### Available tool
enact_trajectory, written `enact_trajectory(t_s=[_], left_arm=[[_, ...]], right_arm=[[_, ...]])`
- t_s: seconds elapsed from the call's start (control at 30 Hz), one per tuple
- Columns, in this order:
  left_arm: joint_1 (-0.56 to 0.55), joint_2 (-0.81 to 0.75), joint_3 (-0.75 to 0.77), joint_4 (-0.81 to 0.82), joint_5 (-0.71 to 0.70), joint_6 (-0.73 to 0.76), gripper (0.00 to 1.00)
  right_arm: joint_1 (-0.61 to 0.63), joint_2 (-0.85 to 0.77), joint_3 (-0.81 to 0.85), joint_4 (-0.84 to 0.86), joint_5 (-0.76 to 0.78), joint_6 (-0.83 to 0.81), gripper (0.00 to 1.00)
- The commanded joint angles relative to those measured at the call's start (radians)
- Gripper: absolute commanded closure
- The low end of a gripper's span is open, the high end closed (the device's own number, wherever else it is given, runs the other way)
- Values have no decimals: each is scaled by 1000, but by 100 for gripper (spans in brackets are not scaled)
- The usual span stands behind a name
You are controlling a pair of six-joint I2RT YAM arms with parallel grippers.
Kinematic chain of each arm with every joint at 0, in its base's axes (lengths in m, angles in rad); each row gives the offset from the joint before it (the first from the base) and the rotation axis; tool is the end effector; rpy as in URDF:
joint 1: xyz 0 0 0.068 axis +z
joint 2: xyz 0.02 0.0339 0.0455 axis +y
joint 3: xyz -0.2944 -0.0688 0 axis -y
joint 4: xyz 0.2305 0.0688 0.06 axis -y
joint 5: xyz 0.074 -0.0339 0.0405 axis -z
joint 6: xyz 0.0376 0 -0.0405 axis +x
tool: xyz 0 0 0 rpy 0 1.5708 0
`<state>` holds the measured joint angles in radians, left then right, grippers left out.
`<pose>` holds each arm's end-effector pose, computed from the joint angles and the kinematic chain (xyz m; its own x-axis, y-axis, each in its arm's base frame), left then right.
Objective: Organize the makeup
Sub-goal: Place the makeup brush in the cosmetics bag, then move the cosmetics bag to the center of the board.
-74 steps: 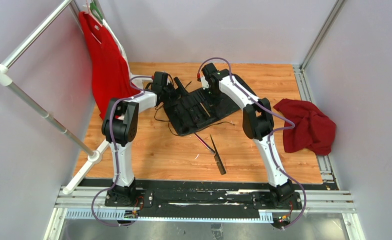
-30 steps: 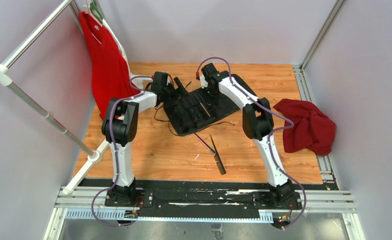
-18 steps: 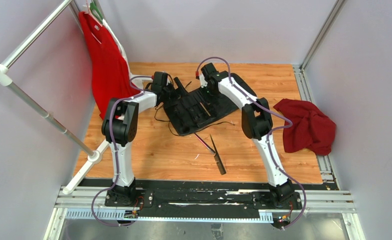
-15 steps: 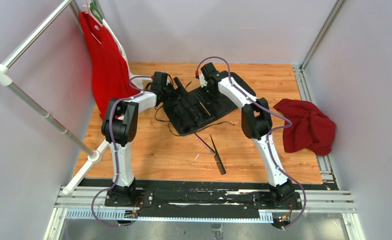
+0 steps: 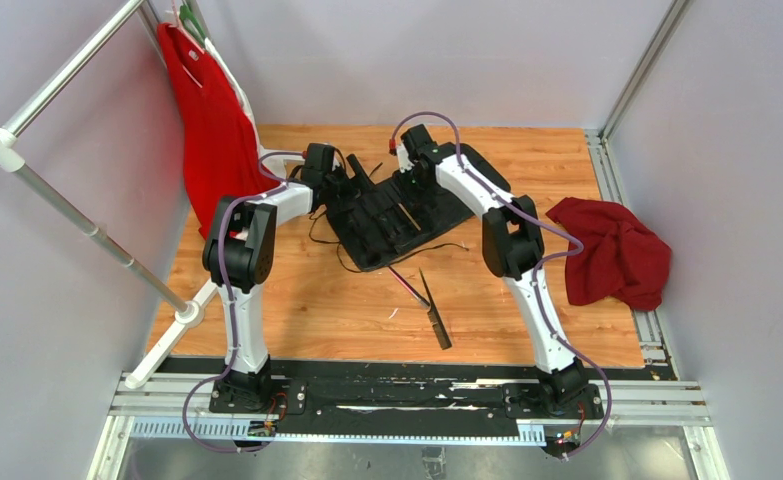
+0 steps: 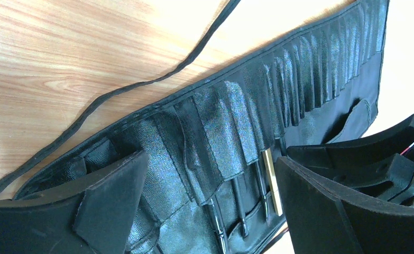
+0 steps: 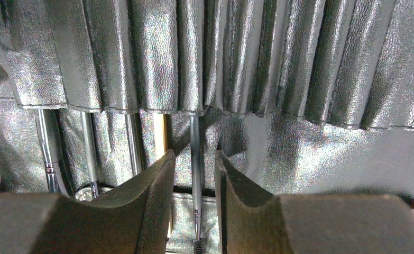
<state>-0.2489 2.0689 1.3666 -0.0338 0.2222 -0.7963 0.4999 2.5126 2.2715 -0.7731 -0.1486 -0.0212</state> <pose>0.4413 -0.1207 0.1947 -0.7400 -0.5313 -0.4125 -0.1864 0.7512 -0.6332 0.4844 0.2709 0.1955 -0.7335 -0.4245 -0.5308 -0.5584 0.8217 0.1145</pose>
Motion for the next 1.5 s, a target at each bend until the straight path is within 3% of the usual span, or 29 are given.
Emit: enact_trajectory(t_s=[0.0,0.37,0.87,1.13,1.47], left_arm=[[12,16,-30,-123,-32,24,2],[14,11,-13,-137,-36,26,2],[84,-9,-59,-111,-15,25,2],[97,-23,-37,-106,3,15,2],[93,-117,-26,41,121,-50,2]], right_arm=[[-17,-58,-56,38,31,-8,65],[-18,-309,-179,64,115,-19,62],[16,-656,-540,89,157,34,63],[64,-726,-659,90,178,56,63],[85,-751,-718,95,166,74,63]])
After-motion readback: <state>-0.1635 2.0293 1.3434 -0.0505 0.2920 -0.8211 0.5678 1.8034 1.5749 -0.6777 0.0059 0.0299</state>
